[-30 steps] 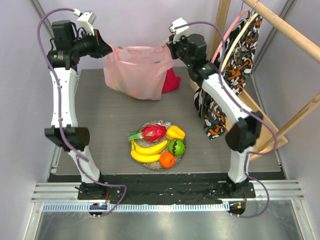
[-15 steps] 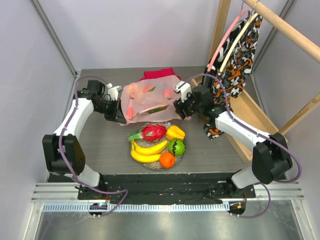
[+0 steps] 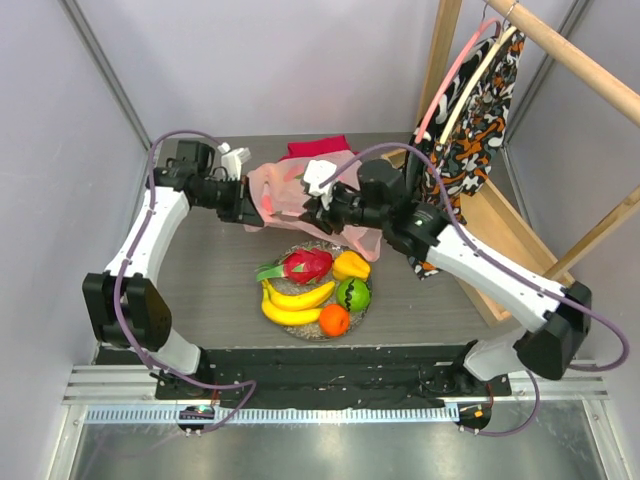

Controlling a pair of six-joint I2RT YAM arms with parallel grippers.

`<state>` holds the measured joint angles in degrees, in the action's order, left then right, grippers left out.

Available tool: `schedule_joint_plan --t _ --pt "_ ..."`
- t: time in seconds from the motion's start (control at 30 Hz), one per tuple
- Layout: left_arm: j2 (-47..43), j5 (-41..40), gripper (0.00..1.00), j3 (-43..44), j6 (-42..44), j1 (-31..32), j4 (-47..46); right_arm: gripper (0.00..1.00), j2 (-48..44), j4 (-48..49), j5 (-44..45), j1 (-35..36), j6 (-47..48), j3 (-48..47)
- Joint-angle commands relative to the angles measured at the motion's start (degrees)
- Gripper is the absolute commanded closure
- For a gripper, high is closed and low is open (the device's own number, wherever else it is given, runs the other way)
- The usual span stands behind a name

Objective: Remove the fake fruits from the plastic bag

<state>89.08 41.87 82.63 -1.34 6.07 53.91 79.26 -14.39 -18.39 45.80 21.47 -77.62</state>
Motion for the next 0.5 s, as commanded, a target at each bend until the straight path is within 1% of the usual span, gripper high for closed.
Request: schedule_joint_plan --t 0.0,0.03,0.13,0.33,0.37,0.47 --pt "-2.0 2.9 0.99 2.8 -0.9 0.4 0.6 0.71 8.0 0.9 0.4 -0.6 -0.6 -0.5" --pt "-2.3 3.0 0.99 2.8 -0.2 0.4 1.1 0.76 10.0 1.6 1.3 -0.6 -1.1 -1.0" --pt "-4.3 2.6 1.00 2.3 0.4 0.4 1.7 0.80 13.4 1.3 3.7 -0.7 -1.4 -3.1" --pt "-6.3 2.8 1.00 0.3 1.2 0.4 2.3 0.82 17.7 2.1 5.0 -0.8 -2.8 -5.4" --pt "-6.4 2.7 1.00 -0.1 2.7 0.4 2.4 0.83 18.4 2.3 5.3 -0.8 -2.9 -5.9" --pt "-6.7 2.4 1.00 -1.6 2.5 0.4 1.9 0.84 18.7 1.6 4.9 -0.9 -3.5 -7.5"
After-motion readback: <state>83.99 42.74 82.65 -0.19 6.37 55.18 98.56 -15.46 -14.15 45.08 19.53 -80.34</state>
